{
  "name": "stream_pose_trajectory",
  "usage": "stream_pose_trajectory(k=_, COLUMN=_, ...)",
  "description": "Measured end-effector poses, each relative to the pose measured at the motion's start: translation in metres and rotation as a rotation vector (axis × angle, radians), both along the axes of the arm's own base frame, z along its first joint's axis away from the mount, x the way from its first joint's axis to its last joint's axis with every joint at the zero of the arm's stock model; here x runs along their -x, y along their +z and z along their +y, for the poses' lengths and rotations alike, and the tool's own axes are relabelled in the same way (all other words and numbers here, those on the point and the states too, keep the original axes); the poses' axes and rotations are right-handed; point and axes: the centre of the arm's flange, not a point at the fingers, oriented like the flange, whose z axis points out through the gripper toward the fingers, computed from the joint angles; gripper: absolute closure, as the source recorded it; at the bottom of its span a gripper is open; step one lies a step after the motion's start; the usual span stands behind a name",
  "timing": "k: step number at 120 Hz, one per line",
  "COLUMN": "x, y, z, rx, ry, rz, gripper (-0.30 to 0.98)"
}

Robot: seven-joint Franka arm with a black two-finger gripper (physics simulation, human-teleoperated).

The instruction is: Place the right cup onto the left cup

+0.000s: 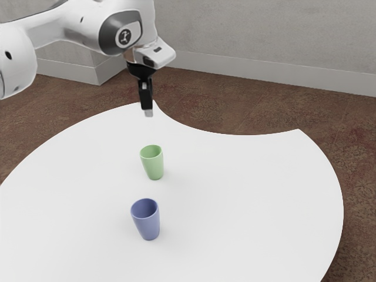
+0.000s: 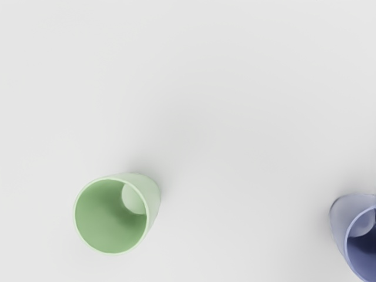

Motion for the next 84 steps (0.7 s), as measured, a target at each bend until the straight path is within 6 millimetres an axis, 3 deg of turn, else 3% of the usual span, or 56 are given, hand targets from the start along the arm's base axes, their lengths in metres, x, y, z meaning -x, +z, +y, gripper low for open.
stream_pose_trajectory(k=8, x=0.003, y=-0.015, z=-0.007, rx=0.012, ry=-0.017, rz=0.024, gripper=0.0)
stream_pose_trajectory(k=21, x=0.026, y=-0.059, z=-0.025, rx=0.036, ry=-0.065, rz=0.078, gripper=0.0)
stream_pose_trajectory(k=34, x=0.032, y=-0.095, z=-0.034, rx=0.036, ry=-0.08, rz=0.105, gripper=0.0)
stream_pose_trajectory(k=54, x=0.048, y=-0.149, z=-0.03, rx=0.029, ry=-0.072, rz=0.155, gripper=0.0)
stream_pose_trajectory(k=84, x=0.072, y=-0.2, z=-0.021, rx=0.025, ry=-0.05, rz=0.201, gripper=0.0)
